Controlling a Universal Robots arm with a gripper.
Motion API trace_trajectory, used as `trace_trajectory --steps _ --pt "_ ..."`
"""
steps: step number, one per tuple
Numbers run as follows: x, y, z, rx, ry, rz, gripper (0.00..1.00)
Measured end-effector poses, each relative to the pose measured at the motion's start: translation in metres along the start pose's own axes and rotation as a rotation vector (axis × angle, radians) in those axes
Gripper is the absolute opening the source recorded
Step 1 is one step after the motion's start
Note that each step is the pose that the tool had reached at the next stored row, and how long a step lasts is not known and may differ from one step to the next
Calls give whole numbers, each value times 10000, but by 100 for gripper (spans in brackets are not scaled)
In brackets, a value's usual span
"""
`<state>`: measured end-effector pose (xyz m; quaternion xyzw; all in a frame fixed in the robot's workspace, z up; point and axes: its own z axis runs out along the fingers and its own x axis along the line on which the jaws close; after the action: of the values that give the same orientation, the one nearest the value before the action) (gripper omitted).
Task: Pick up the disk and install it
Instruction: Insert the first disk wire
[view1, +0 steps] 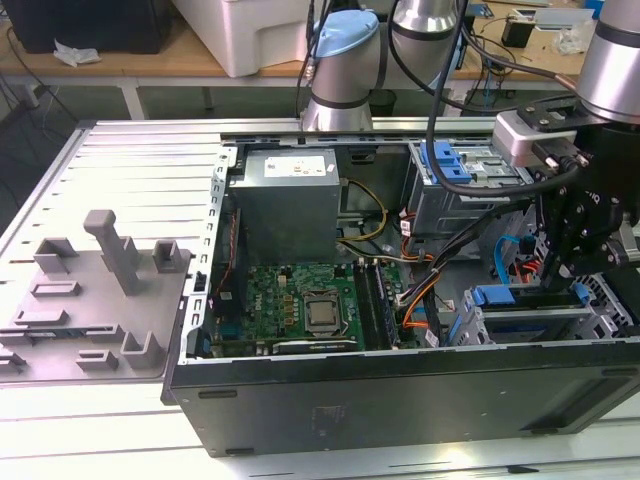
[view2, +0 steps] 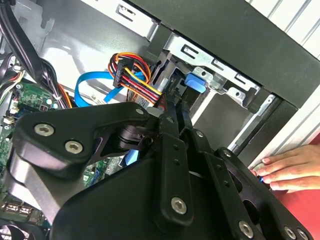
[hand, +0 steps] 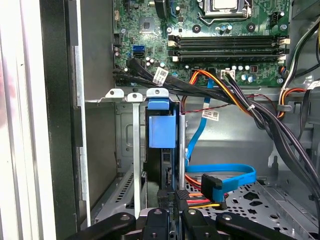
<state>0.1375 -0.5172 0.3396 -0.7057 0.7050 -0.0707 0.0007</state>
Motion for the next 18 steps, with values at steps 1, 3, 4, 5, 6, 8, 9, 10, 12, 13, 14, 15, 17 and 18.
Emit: trace_trajectory --steps 1,3,4,5,6,8,9,10,12,13,14,15,17,18 --pt "0 0 1 0 1 0 17" --pt "0 0 3 1 0 0 17" --pt "0 1 4 0 0 1 17" --pt "0 1 5 1 -1 0 17" --pt "0 1 6 0 0 0 17" --pt "0 0 7 0 -1 2 17" --pt "-1 0 7 0 -1 1 17" --pt "-2 -1 11 0 -12 2 17" --pt "-1 -1 8 0 -2 0 17" --pt "-1 -1 8 0 -2 1 17" --pt "-1 -1 8 0 -2 1 17" --pt "-1 -1 8 0 -2 1 17" --pt "-1 -1 9 0 0 1 17" --pt "0 -1 9 0 2 0 17"
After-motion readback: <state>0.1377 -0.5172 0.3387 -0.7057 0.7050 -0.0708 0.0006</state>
